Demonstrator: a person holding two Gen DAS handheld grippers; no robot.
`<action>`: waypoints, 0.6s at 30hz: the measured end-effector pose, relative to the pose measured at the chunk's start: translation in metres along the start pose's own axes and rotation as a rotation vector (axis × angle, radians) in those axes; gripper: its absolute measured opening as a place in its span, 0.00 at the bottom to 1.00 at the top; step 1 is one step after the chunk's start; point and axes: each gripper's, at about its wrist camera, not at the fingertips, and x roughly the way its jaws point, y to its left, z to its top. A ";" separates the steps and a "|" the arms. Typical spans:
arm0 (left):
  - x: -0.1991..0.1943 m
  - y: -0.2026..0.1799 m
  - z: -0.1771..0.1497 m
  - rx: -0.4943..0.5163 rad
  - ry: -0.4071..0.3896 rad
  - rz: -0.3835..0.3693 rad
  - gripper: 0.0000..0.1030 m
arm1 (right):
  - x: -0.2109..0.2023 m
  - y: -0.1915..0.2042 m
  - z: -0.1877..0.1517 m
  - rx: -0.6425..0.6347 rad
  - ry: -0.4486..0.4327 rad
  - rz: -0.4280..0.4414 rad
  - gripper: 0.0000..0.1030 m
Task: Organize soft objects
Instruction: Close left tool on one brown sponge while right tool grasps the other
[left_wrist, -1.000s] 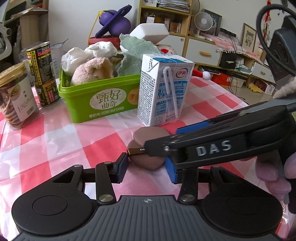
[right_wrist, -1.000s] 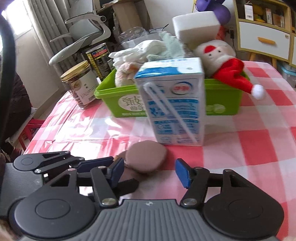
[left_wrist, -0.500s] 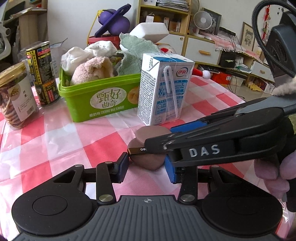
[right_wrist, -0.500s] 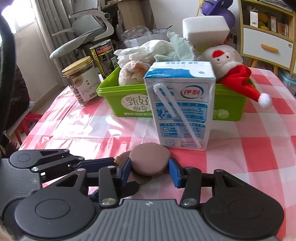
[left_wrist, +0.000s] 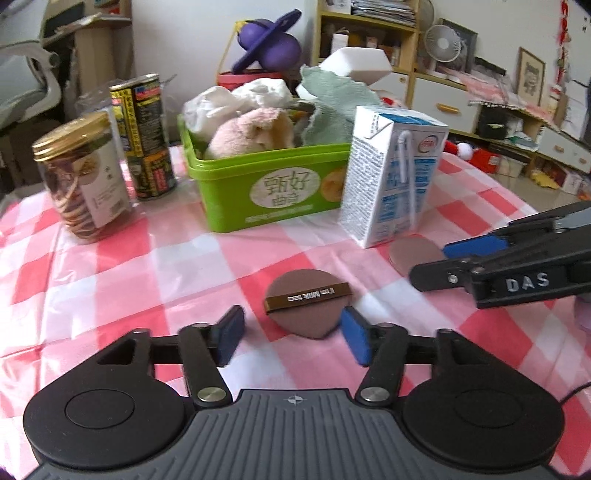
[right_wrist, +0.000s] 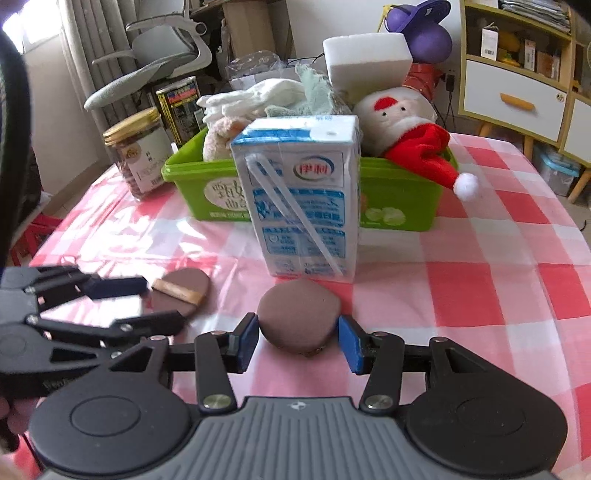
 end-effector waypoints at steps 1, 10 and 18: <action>0.000 -0.001 0.000 0.006 -0.004 0.006 0.61 | 0.000 0.001 -0.001 -0.012 -0.001 -0.003 0.41; 0.007 -0.004 0.002 -0.018 -0.021 0.012 0.61 | 0.003 0.014 -0.007 -0.133 -0.017 -0.057 0.50; 0.008 -0.007 0.006 -0.007 -0.011 -0.006 0.49 | 0.003 0.014 -0.004 -0.127 -0.019 -0.055 0.32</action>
